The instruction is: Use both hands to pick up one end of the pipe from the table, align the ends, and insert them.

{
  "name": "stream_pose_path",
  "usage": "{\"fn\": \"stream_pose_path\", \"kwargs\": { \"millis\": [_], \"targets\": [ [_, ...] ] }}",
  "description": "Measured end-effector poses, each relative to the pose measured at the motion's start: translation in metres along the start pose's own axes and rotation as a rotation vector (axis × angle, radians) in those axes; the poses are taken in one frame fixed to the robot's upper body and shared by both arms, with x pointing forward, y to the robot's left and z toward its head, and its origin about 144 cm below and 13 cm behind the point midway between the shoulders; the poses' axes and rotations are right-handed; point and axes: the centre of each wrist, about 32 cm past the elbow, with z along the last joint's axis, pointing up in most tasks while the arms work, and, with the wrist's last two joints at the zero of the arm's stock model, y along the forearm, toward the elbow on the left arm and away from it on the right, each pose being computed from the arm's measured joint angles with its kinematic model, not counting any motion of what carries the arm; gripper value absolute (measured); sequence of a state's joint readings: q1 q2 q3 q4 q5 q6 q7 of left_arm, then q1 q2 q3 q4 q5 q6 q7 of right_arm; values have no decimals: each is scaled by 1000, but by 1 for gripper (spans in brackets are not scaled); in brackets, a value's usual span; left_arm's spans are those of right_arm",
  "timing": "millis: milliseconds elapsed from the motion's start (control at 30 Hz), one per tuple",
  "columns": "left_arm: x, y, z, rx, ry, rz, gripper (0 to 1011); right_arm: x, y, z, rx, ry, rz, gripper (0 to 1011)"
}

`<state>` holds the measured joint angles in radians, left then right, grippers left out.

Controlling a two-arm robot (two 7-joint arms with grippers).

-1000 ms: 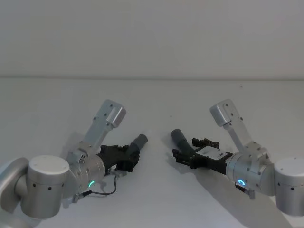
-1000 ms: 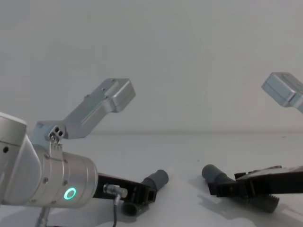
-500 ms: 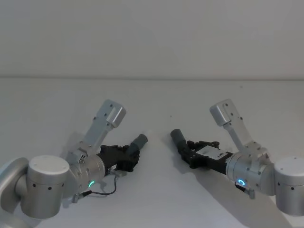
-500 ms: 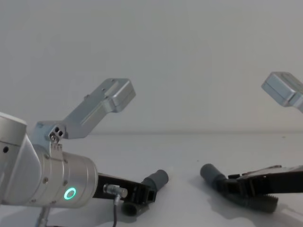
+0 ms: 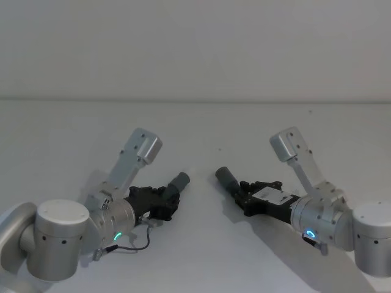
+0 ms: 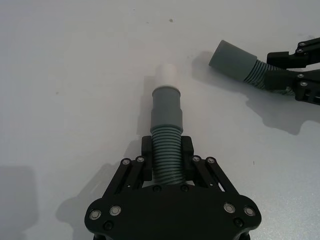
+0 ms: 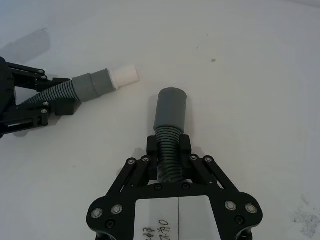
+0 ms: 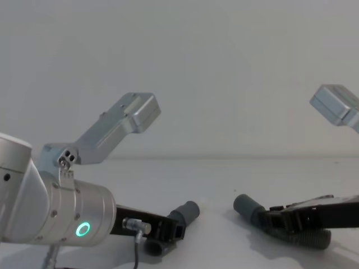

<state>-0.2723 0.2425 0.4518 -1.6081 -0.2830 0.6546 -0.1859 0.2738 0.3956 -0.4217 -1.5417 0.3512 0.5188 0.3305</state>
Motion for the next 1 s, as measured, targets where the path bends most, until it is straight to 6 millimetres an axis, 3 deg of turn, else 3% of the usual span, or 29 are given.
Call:
{"fn": "stream_pose_path", "kwargs": {
  "millis": [467, 1000],
  "targets": [
    [5, 0, 5, -55, -104, -28, 329, 2, -9, 9, 61, -85, -30, 246],
    [18, 2, 16, -173, -366, -84, 329, 14, -38, 29, 129, -333, -69, 246]
  ]
}}
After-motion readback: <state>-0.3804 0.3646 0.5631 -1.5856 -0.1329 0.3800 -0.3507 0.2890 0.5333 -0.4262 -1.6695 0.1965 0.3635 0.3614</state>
